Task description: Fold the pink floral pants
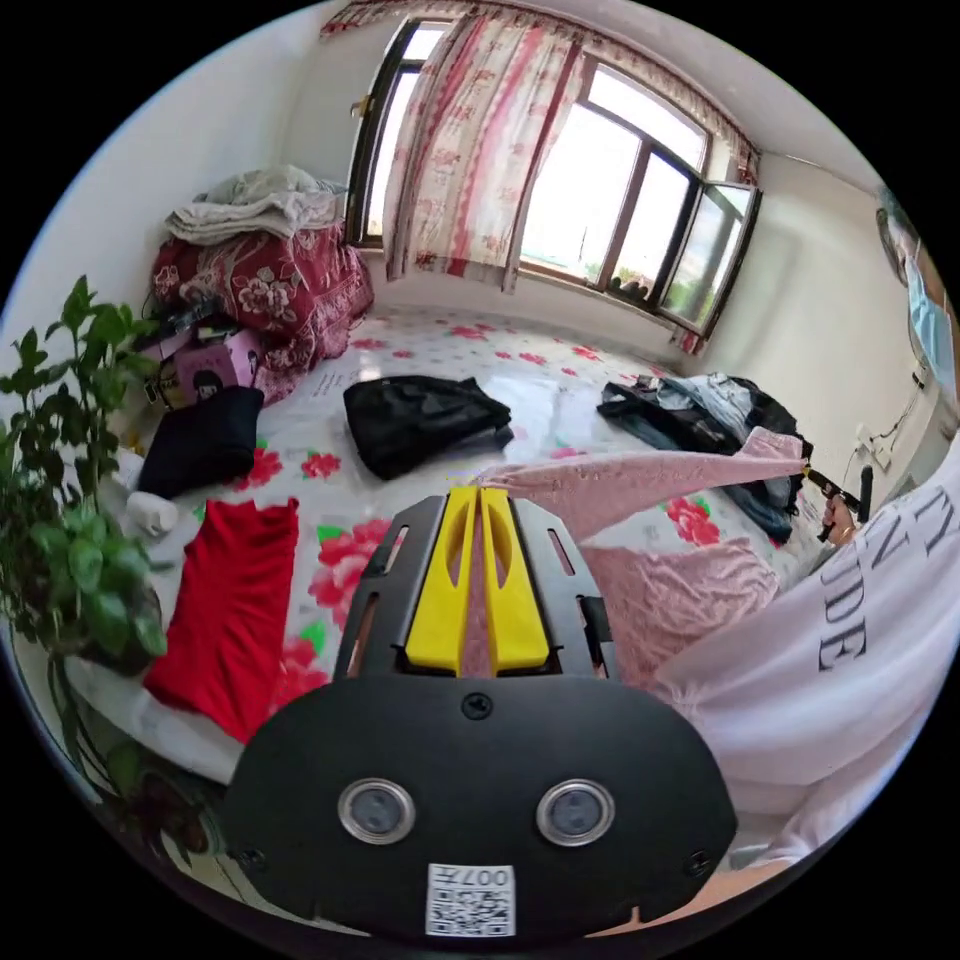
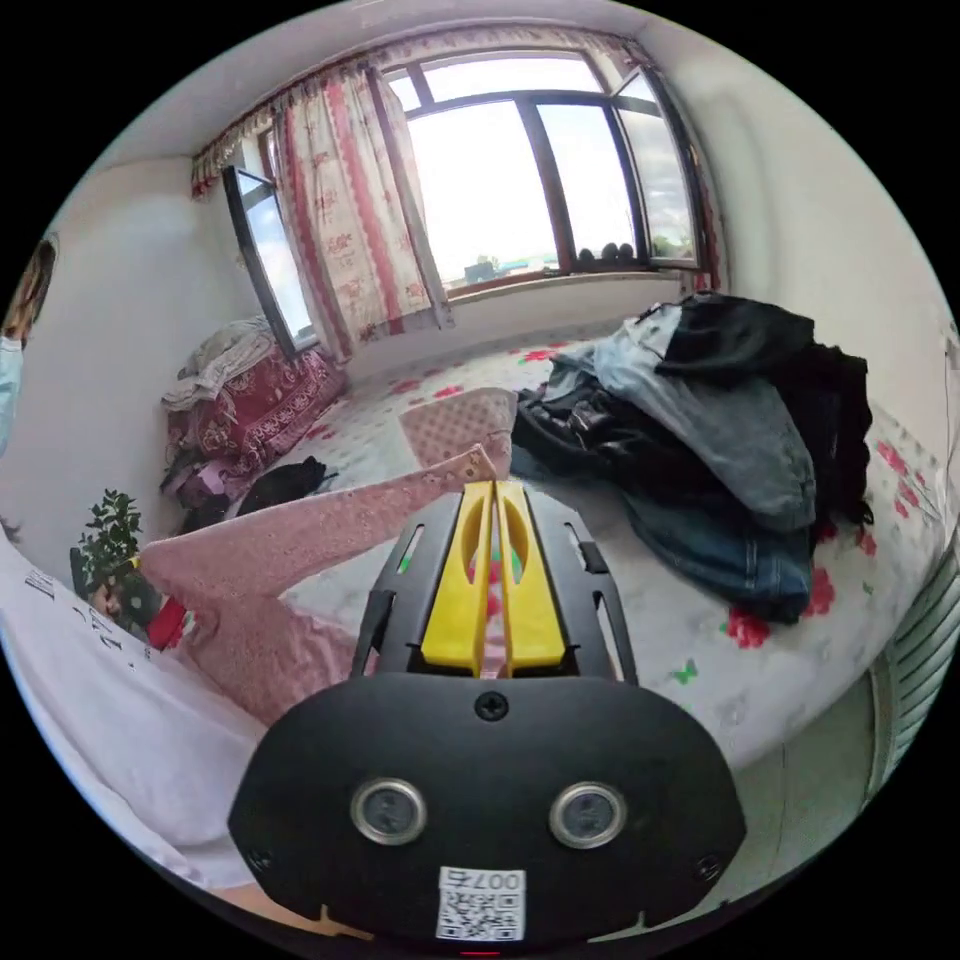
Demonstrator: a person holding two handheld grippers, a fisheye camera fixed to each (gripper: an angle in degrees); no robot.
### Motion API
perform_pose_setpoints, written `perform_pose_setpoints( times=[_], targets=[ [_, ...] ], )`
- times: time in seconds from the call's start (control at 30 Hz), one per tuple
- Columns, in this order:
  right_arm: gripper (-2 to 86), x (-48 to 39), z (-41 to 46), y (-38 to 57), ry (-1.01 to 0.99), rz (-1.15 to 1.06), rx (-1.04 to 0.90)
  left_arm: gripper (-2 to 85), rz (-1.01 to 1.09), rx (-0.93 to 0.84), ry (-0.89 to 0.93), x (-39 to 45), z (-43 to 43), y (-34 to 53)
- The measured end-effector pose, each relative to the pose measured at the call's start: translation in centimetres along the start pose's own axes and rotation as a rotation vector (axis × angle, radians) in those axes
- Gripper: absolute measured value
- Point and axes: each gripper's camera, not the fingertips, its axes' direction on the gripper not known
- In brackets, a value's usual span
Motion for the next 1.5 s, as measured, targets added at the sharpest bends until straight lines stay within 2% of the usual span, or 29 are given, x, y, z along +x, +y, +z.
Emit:
perform_pose_setpoints(
  times=[0.07,0.13,0.23,0.4,0.6,0.7,0.83,0.97,1.07,1.17,1.23,1.33,1.43,1.5],
  targets=[
    [0.1,2.5,0.1,5.6,0.033,0.117,-0.12,-1.0,-0.063,-0.106,0.004,0.3,1.7,4.2],
    [0.8,6.4,2.0,12.7,0.074,0.339,-0.364,-1.0,-0.157,-0.275,-0.026,0.0,5.4,9.6],
    [2.6,8.4,2.2,17.0,0.058,0.468,-0.411,-1.0,-0.206,-0.425,-0.057,-0.5,8.4,13.1],
    [5.2,9.3,1.6,14.4,0.045,0.478,-0.293,-1.0,-0.198,-0.391,-0.07,-1.0,8.1,11.4],
    [3.9,12.5,5.1,11.7,0.122,0.581,-0.404,-1.0,-0.136,-0.336,-0.083,-0.2,7.3,8.0],
    [1.1,12.0,5.5,9.3,0.169,0.485,-0.435,-1.0,-0.137,-0.303,-0.085,-0.1,6.5,6.7],
    [0.1,10.6,1.3,4.3,0.129,0.29,-0.295,-1.0,-0.123,-0.217,-0.087,0.8,3.3,5.5],
    [0.1,11.0,-1.7,3.1,0.153,0.224,-0.241,-0.8,-0.114,-0.182,-0.144,1.9,0.7,7.1],
    [0.6,13.6,-0.9,5.7,0.165,0.302,-0.322,-0.4,-0.193,-0.282,-0.152,0.8,2.2,10.8],
    [2.5,16.7,1.5,9.1,0.116,0.469,-0.437,1.8,-0.329,-0.431,-0.154,-1.0,5.6,15.0],
    [4.6,18.3,1.1,10.8,0.081,0.601,-0.398,4.6,-0.403,-0.489,-0.189,-1.5,6.5,16.6],
    [7.1,19.3,-0.6,11.8,-0.004,0.694,-0.274,5.5,-0.441,-0.413,-0.199,-1.4,4.6,16.9],
    [8.6,19.9,0.4,12.7,-0.105,0.761,-0.266,6.3,-0.504,-0.336,-0.179,-1.8,2.8,17.3],
    [8.7,19.6,0.9,12.7,-0.082,0.787,-0.249,7.1,-0.554,-0.297,-0.143,-2.5,2.3,17.7]
  ],
)
